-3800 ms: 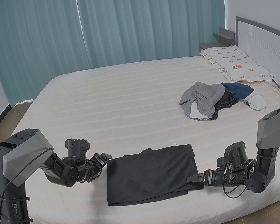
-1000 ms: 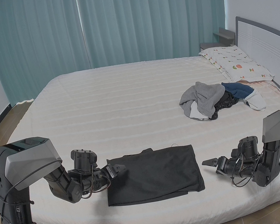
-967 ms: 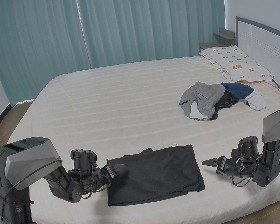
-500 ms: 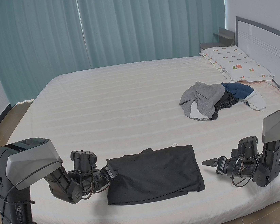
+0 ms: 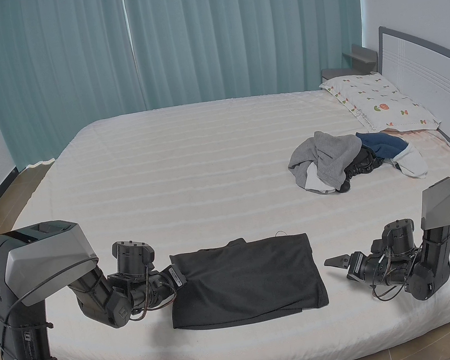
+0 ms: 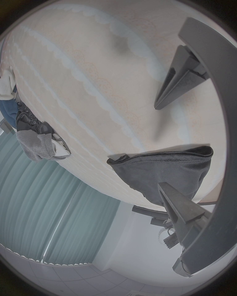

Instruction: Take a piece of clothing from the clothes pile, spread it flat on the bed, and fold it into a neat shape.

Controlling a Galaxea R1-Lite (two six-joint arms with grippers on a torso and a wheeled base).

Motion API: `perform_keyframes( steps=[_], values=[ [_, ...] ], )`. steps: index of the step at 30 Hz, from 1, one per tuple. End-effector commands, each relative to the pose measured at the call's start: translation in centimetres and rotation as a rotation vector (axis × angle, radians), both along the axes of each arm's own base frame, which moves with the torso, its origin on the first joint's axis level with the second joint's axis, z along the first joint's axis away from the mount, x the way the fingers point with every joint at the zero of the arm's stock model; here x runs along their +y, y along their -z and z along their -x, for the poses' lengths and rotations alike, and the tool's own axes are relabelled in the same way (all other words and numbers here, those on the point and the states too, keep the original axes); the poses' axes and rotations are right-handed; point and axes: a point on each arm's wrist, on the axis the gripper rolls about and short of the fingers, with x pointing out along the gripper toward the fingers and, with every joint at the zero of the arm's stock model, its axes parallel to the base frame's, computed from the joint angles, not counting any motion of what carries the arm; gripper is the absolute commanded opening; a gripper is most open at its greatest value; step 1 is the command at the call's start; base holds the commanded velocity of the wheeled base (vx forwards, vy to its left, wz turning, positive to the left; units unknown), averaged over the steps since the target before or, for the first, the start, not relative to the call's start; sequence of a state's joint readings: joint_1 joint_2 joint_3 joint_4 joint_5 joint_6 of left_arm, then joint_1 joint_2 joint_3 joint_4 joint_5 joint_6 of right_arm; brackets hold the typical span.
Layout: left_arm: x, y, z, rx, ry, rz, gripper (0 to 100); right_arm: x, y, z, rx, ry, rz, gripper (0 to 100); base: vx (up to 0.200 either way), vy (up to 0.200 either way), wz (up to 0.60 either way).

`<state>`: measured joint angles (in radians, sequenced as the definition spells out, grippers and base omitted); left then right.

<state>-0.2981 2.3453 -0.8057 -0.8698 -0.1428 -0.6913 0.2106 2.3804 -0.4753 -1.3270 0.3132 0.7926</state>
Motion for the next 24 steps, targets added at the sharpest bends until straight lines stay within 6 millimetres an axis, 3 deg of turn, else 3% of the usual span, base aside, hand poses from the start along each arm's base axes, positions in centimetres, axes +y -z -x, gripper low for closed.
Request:
perform_keyframes(
  steps=[1,9,24],
  values=[
    [0.01,-0.61,-0.02,-0.015,-0.001,0.007,0,0.03,0.06,0.01,0.001,-0.001,0.001,100,0.0,0.0,0.0],
    [0.27,-0.67,0.06,-0.012,-0.007,0.01,0,0.03,0.06,0.01,0.001,-0.003,0.0,100,0.0,0.0,0.0],
    [0.34,-0.86,0.06,-0.013,-0.013,0.01,0,-0.01,0.0,-0.01,-0.001,0.0,-0.001,100,0.0,0.2,0.0]
  ],
)
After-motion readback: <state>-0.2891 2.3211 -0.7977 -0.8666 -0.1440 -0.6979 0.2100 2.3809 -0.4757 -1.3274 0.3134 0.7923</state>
